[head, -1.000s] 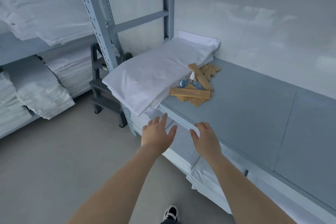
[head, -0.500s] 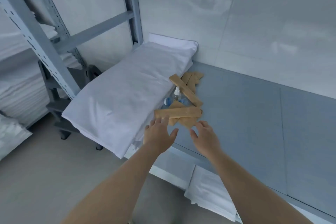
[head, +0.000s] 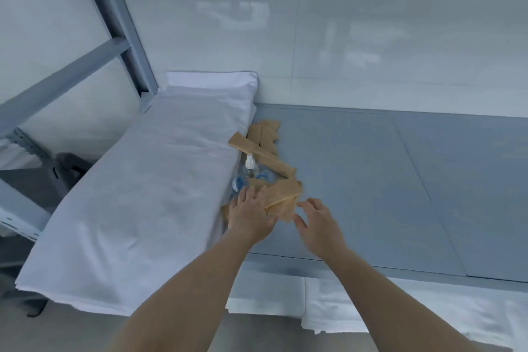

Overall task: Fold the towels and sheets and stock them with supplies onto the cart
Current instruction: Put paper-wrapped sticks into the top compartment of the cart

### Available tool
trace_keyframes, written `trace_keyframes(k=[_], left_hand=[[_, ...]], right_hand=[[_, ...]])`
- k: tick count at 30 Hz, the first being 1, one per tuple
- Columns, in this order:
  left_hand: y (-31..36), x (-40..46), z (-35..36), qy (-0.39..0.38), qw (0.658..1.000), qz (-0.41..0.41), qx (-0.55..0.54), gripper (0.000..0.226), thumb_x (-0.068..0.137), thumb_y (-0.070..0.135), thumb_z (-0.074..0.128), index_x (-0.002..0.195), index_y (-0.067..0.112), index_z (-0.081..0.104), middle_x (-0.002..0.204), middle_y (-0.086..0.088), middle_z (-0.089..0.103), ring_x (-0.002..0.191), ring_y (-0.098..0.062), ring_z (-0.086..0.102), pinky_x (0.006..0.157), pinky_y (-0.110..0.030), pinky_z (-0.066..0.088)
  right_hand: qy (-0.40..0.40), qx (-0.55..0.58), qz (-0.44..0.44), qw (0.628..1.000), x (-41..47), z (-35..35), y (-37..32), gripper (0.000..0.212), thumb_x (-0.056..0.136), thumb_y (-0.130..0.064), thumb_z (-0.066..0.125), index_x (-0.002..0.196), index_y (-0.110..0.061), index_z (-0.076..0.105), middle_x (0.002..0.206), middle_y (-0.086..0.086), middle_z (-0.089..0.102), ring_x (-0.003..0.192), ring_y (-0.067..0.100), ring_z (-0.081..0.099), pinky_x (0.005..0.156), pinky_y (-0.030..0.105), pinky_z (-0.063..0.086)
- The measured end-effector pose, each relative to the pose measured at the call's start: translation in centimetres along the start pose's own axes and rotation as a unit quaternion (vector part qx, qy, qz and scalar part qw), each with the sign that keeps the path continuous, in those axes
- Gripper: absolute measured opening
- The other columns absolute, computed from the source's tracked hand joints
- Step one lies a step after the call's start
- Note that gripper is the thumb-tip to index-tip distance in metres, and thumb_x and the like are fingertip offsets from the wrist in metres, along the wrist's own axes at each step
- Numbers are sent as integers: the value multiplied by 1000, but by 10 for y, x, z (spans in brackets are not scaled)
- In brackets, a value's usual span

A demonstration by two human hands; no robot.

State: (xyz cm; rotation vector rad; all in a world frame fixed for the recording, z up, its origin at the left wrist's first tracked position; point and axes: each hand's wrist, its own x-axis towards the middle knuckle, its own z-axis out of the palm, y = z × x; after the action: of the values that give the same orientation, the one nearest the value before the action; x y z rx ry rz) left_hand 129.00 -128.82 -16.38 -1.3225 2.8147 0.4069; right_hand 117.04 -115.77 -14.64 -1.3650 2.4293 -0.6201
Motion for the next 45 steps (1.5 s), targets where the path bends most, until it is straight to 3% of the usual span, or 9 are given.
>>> trace_keyframes(k=[5, 12, 19, 28, 32, 36, 40, 45], left_hand=[[-1, 6, 12, -19, 1000, 0, -12, 70, 93, 53, 44, 151, 24, 19, 156, -8, 21, 143, -30, 18, 113, -48, 21], [4, -2, 22, 48, 999, 15, -10, 40, 100, 35, 39, 139, 29, 40, 132, 3, 48, 123, -21, 39, 99, -39, 32], [15, -13, 5, 69, 994, -40, -70, 44, 102, 35, 33, 144, 25, 38, 127, -8, 46, 116, -26, 45, 96, -37, 40], [13, -57, -31, 101, 982, -138, -78, 42, 102, 29, 36, 143, 24, 36, 120, -8, 46, 105, -27, 50, 80, -36, 45], [6, -76, -36, 120, 975, -174, -75, 38, 101, 28, 40, 138, 21, 42, 112, -7, 48, 100, -26, 52, 73, -37, 47], [-5, -87, -35, 121, 972, -187, -74, 41, 101, 28, 39, 142, 24, 38, 112, -5, 49, 100, -24, 52, 70, -34, 46], [-18, -93, -30, 136, 970, -187, -75, 43, 100, 28, 41, 142, 23, 38, 109, -4, 50, 97, -23, 53, 66, -33, 46], [-29, -97, -26, 152, 967, -179, -101, 41, 100, 28, 42, 141, 22, 40, 106, -4, 50, 93, -23, 53, 66, -34, 48]], right_hand=[[-4, -5, 25, 1000, -4, 8, 6, 42, 100, -33, 44, 138, -15, 46, 141, 2, 40, 128, 21, 41, 103, 34, 38], [-7, -18, 12, 1000, -5, 10, 8, 43, 100, -33, 44, 139, -15, 45, 142, 2, 40, 128, 20, 40, 104, 33, 37], [-20, -27, -20, 999, -9, -5, 11, 43, 100, -33, 43, 139, -16, 45, 143, 1, 40, 130, 18, 40, 106, 30, 36], [-93, -57, -120, 987, -1, -16, 0, 46, 96, -39, 48, 137, -17, 45, 145, 3, 37, 131, 22, 36, 105, 33, 35], [-134, -98, -157, 973, 9, -2, -14, 61, 92, -52, 50, 144, -25, 35, 152, 6, 27, 141, 26, 20, 112, 39, 27], [-171, -133, -167, 962, 24, 28, -32, 79, 86, -67, 46, 150, -29, 23, 162, 7, -1, 148, 28, -9, 117, 47, 3], [-178, -151, -129, 964, 46, 51, -32, 91, 76, -83, 39, 151, -38, 12, 159, 1, -22, 144, 30, -24, 113, 58, -2], [-171, -211, -115, 956, 48, 69, -25, 95, 67, -91, 9, 150, -45, 6, 160, 3, -16, 142, 33, -29, 107, 65, -18]])
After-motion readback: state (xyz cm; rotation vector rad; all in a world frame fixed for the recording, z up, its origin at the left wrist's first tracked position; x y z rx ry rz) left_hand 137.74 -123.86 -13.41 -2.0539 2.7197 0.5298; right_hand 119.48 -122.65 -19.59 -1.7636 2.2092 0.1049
